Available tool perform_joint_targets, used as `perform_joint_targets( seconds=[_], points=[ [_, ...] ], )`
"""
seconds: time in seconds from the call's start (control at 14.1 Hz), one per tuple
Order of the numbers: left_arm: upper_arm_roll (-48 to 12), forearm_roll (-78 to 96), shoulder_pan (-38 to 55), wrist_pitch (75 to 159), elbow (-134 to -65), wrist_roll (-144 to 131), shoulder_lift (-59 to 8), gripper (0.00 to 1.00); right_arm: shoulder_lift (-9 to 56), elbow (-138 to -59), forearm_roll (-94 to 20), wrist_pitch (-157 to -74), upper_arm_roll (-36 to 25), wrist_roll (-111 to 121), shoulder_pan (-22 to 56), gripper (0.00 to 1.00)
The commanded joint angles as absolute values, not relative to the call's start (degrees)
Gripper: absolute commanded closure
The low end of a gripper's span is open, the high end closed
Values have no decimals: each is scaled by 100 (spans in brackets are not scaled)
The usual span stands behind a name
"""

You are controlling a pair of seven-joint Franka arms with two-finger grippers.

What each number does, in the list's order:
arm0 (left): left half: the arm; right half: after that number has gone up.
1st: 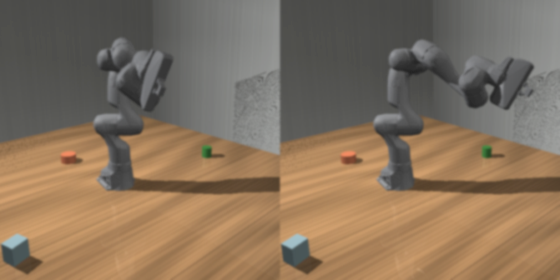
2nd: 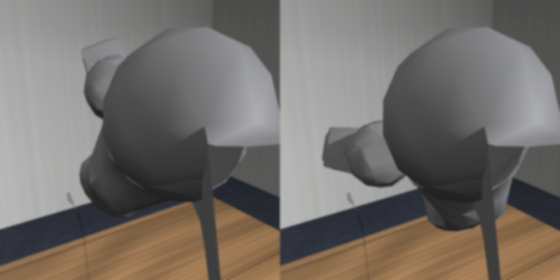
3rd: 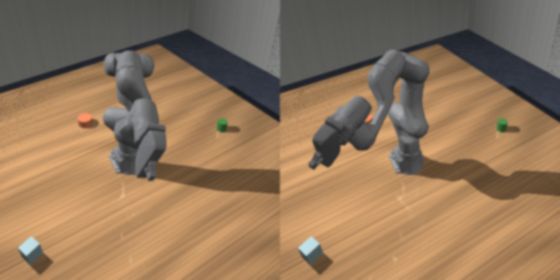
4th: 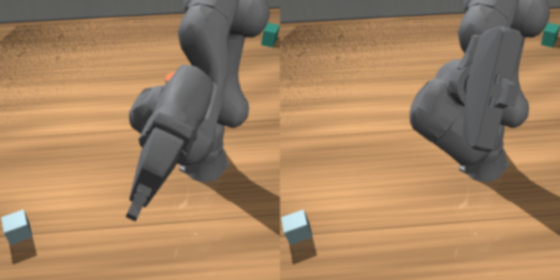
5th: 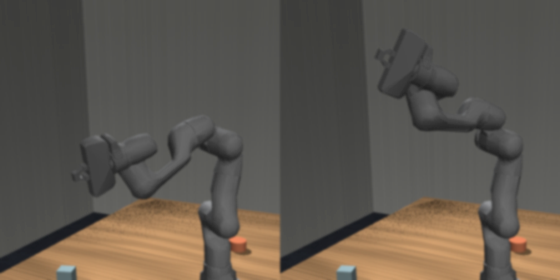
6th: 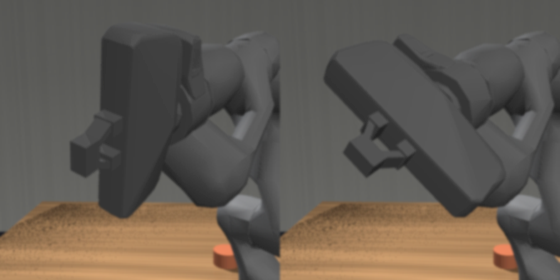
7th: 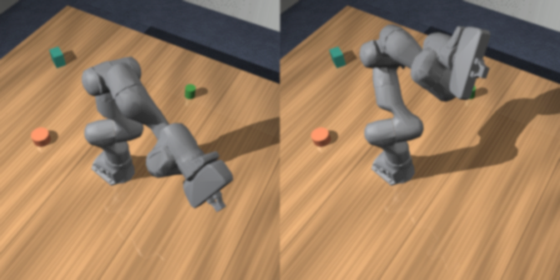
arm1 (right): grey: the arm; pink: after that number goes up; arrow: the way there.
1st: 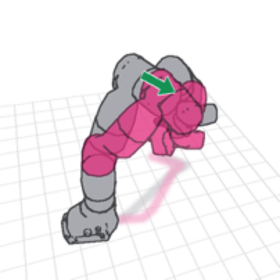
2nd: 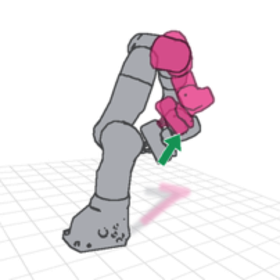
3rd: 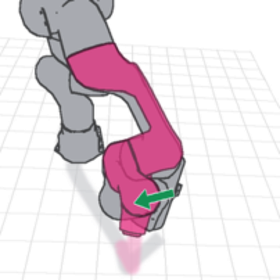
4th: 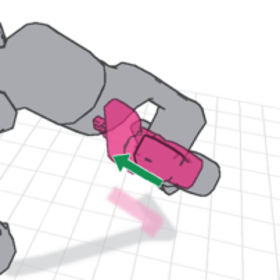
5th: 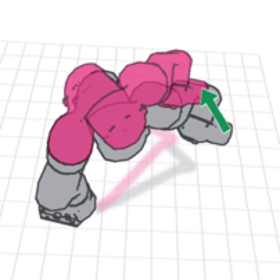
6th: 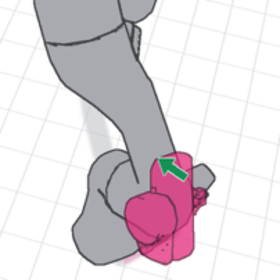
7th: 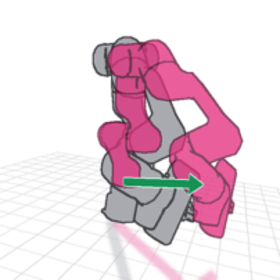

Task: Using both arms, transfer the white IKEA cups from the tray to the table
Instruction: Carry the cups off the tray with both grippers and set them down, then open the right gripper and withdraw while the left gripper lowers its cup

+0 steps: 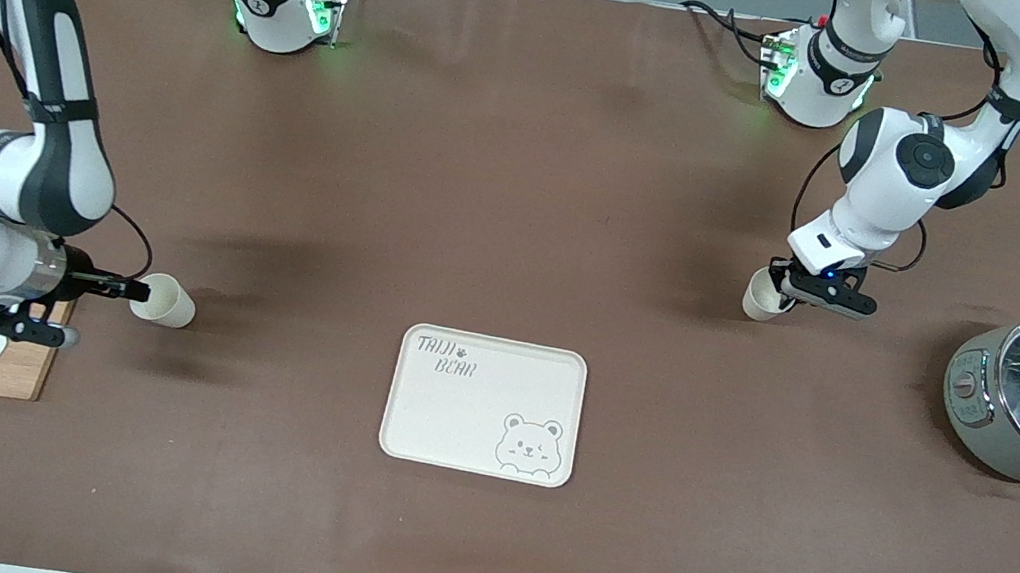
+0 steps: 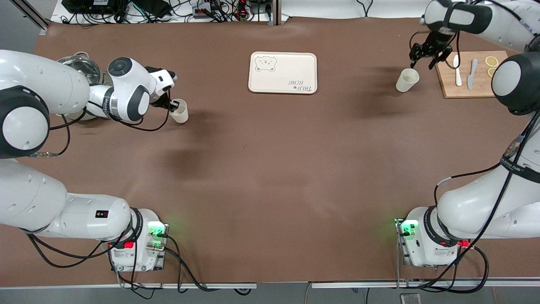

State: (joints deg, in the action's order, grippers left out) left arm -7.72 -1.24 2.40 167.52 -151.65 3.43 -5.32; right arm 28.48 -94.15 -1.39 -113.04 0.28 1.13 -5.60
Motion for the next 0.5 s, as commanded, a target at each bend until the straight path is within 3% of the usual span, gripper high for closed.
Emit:
perform_joint_targets(
  seconds=[0.0, 0.21, 0.43],
  points=[
    [-870, -79, 123, 16805, -15179, 448, -606, 100, 2812, -8511, -176, -10654, 123, 167, -581, 0],
    [-870, -62, 132, 16805, -15179, 448, -642, 100, 2804, -7413, -44, -9443, 114, 158, -457, 0],
    [-940, 158, 141, 16805, -15179, 448, -650, 100, 2279, -7242, -79, -8668, 149, -402, -325, 0]
  ],
)
